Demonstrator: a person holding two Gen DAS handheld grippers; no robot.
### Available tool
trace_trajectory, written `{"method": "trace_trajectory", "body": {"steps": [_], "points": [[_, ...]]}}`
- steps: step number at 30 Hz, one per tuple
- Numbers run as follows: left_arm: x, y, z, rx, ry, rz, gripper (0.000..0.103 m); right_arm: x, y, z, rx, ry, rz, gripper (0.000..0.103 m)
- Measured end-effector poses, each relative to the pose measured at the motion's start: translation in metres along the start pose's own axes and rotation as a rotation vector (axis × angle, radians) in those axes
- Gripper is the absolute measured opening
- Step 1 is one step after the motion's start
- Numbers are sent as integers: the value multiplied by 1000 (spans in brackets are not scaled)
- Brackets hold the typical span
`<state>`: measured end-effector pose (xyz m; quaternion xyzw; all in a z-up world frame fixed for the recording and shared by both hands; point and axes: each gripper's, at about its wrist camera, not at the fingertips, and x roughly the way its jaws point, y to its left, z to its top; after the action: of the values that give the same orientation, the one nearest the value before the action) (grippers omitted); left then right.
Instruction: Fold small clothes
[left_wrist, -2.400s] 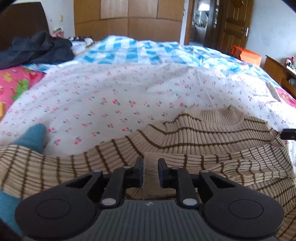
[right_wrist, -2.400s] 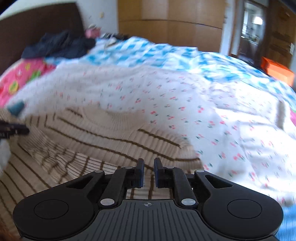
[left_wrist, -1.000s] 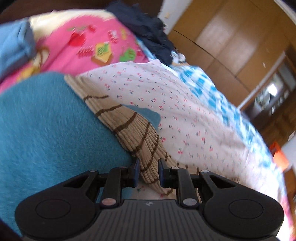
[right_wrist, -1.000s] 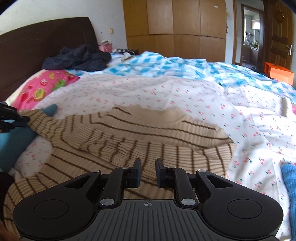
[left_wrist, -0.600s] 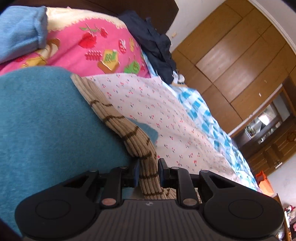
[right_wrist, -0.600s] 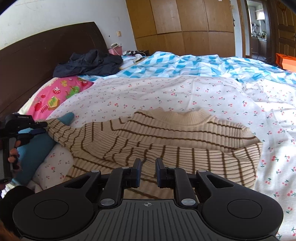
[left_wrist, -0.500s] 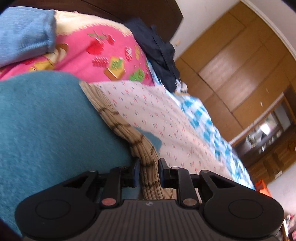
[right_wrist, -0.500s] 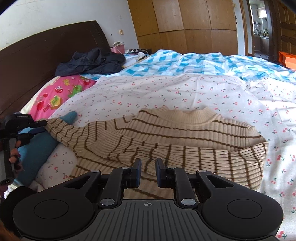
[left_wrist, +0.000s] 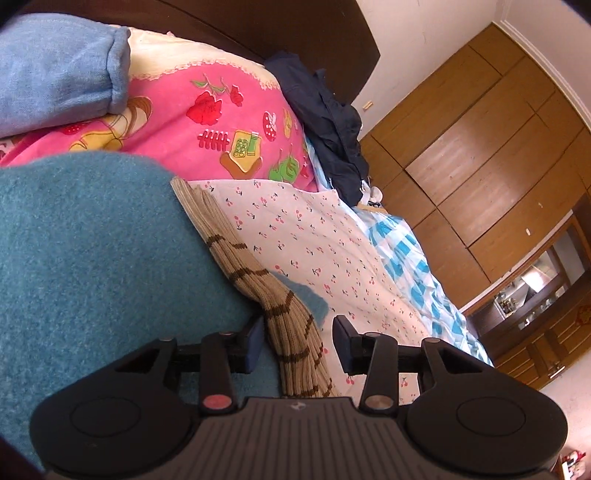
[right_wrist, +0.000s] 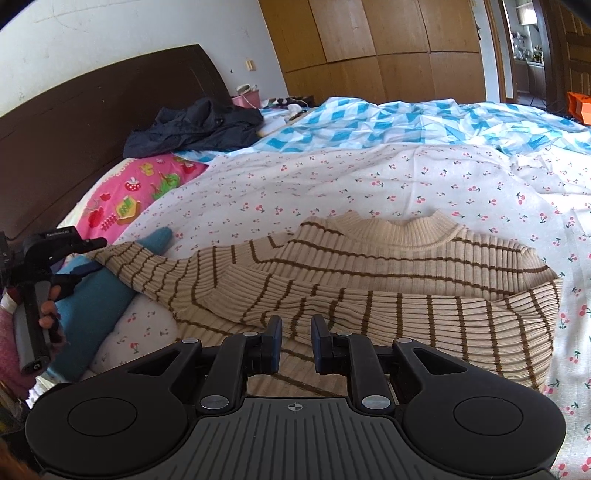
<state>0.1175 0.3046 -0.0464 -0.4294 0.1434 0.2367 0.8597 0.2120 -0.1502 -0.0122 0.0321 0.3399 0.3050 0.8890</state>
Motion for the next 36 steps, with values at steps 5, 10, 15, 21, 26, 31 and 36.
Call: {"method": "trace_trajectory", "body": {"steps": [5,10,15,21,26,31,36], "points": [[19,-8,2,-12,-39,16,61,0,0,-2,23,-5,5,18],[23,-19,0,56,-41,74,41,-3,-4,-1,37,-16,9,18],[19,-50,-6,114,38,-42,13,-16,-9,-1,64,-62,5,18],[2,-160,-72,374,203,-370,14,-41,-30,-7,124,-100,-76,18],[4,-232,-187,810,376,-463,35,-67,-59,-20,192,-96,-183,19],[-8,-223,-236,974,418,-421,39,-76,-80,-27,235,-80,-218,20],[-13,-192,-220,966,416,-326,41,-49,-69,-14,195,-40,-178,20]]}}
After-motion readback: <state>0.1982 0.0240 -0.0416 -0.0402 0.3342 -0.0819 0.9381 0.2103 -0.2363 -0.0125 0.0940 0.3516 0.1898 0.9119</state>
